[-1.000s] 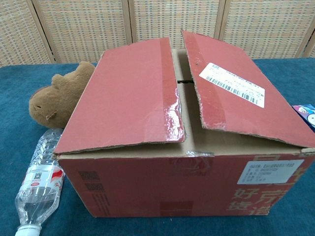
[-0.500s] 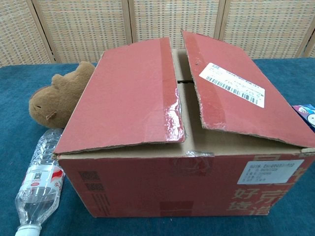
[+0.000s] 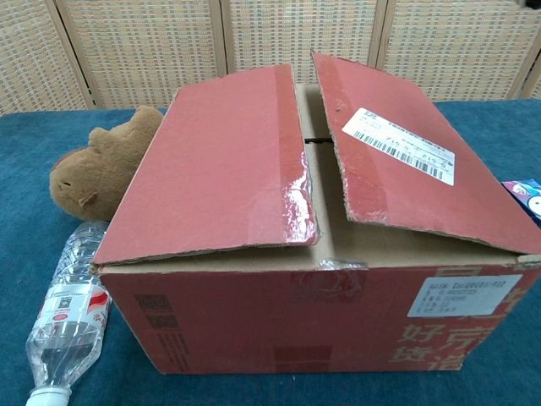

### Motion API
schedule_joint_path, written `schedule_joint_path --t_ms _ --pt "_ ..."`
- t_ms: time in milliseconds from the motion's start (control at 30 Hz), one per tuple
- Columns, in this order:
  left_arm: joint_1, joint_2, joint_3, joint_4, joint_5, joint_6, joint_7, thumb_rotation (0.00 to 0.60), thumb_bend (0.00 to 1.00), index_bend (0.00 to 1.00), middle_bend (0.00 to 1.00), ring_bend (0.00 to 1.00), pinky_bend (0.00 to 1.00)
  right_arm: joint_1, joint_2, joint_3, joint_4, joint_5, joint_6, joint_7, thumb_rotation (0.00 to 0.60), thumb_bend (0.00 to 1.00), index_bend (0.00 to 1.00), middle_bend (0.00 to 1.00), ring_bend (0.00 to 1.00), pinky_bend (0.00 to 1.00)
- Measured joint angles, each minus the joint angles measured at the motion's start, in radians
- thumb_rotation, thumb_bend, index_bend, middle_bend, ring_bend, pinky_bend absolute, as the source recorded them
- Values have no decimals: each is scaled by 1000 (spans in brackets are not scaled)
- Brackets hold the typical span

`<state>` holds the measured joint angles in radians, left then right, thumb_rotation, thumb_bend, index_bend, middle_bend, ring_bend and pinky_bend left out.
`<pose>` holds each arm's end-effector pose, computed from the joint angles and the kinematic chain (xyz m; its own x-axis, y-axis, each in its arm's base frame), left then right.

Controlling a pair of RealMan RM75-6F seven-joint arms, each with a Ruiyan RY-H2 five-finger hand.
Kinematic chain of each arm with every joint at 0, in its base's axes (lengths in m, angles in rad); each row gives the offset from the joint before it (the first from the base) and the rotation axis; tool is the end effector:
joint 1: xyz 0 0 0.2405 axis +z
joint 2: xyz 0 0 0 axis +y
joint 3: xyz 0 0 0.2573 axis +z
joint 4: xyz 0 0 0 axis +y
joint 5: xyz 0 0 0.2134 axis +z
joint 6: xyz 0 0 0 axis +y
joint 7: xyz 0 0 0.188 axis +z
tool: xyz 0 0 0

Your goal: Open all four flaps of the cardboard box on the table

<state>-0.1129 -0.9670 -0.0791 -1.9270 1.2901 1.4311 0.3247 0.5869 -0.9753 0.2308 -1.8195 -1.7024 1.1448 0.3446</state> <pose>-0.2878 0.2314 0.1792 0.5120 0.0804 0.8552 0.8464 0.1226 -0.5182 -0.0941 -0.3370 0.1416 0.1922 -0.1658 0.9673 -0.7677 -0.6394 0.0429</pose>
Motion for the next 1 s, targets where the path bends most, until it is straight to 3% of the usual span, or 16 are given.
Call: schedule_joint_path --t_ms 500,1000 --pt "-25 -11 -9 -1 -43 -25 36 514 220 25 0 0 0 92 -43 -21 -11 -6 -88 -7 600 1000 281 325 17 44" --pt "-43 -17 -10 2 -77 -45 44 515 221 24 0 0 0 158 -93 -60 -43 -7 -155 -97 600 1000 281 325 17 44"
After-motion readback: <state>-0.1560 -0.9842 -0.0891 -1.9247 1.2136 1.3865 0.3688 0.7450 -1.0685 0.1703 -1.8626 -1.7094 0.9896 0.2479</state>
